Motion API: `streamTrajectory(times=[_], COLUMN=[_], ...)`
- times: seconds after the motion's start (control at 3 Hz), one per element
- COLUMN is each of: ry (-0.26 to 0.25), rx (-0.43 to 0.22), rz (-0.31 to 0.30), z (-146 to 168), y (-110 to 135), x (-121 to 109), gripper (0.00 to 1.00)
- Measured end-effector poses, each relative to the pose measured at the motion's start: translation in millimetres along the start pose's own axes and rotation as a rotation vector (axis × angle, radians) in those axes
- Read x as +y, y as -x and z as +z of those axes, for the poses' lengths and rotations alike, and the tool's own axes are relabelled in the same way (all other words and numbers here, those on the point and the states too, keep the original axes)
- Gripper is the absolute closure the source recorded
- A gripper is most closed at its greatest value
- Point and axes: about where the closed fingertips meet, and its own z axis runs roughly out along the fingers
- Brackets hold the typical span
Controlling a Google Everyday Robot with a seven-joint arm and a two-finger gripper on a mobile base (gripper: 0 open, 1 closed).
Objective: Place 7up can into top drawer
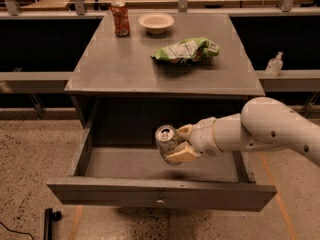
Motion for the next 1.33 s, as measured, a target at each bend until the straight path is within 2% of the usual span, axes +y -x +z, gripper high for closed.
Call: streamTrajectory(times=[0.33, 0.67, 1.0, 1.33], ry=[0.038, 0.078, 0.104, 0.101], rx=[0.011, -0.028, -0.065, -0.071], rz=[0.029, 0.065, 0.094, 0.095], z=[24, 41, 52, 55], y=[-29, -46, -56, -61], x=[-5, -17, -23, -27], gripper=[0.75, 0.52, 0.28, 0.06])
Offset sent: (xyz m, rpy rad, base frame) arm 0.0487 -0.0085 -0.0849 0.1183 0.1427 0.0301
